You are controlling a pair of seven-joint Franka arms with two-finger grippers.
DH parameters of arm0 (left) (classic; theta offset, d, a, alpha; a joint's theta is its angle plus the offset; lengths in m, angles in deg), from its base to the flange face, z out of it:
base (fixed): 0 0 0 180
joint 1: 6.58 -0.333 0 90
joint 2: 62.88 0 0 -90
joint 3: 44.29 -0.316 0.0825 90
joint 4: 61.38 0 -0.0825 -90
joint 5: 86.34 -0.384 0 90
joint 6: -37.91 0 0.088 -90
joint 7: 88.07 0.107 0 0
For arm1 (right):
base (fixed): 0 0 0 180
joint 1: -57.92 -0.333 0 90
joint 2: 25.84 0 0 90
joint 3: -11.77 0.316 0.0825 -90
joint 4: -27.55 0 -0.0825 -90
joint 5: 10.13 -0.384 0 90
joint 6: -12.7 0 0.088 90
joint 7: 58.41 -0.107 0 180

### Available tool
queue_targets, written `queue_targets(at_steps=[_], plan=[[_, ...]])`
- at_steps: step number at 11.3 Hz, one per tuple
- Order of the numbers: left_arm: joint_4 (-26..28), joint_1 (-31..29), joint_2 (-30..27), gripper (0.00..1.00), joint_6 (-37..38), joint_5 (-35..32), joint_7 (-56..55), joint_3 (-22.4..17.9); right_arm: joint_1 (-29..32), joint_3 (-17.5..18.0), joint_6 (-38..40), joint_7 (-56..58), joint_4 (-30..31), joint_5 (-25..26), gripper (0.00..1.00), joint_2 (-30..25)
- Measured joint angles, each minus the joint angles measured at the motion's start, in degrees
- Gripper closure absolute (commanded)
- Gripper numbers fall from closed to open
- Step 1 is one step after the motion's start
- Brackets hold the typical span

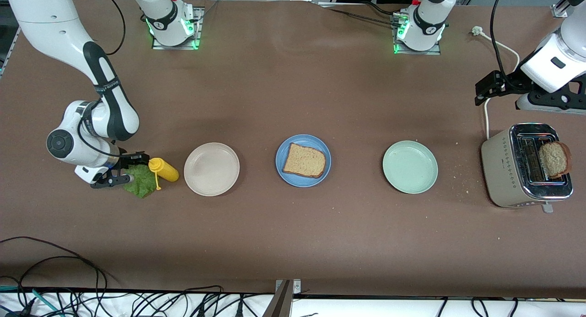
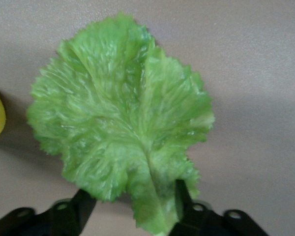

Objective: Make sandwich in blue plate with both arms
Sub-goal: 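Grasp the lettuce leaf with the right gripper and lift it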

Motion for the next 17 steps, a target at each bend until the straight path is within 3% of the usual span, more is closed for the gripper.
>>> queue_targets(at_steps=[1, 2, 3, 5, 7, 17], plan=[[0.0, 0.0, 0.0, 0.0, 0.0, 0.0, 0.0, 0.03, 0.0, 0.0, -0.01, 0.01, -0.01, 0.0, 0.69, -0.07], [0.0, 0.02, 0.0, 0.0, 0.0, 0.0, 0.0, 0.07, 0.0, 0.0, -0.03, 0.02, -0.06, 0.0, 0.83, -0.22], [0.0, 0.03, 0.0, 0.0, 0.0, 0.0, 0.0, 0.12, 0.0, 0.0, -0.03, 0.04, -0.06, 0.0, 0.89, -0.43], [0.0, 0.18, -0.01, 0.0, 0.0, 0.0, 0.0, 0.19, 0.0, 0.01, -0.03, 0.05, -0.06, 0.0, 0.89, -0.74], [0.0, 0.38, -0.01, 0.0, 0.0, 0.0, 0.0, 0.22, -0.01, 0.01, -0.03, 0.05, -0.06, 0.0, 1.0, -1.17], [0.0, 0.38, -0.03, 0.0, 0.86, 0.0, 0.0, 0.22, -0.08, 0.39, 7.61, 0.1, -1.19, 0.0, 1.0, -9.12]])
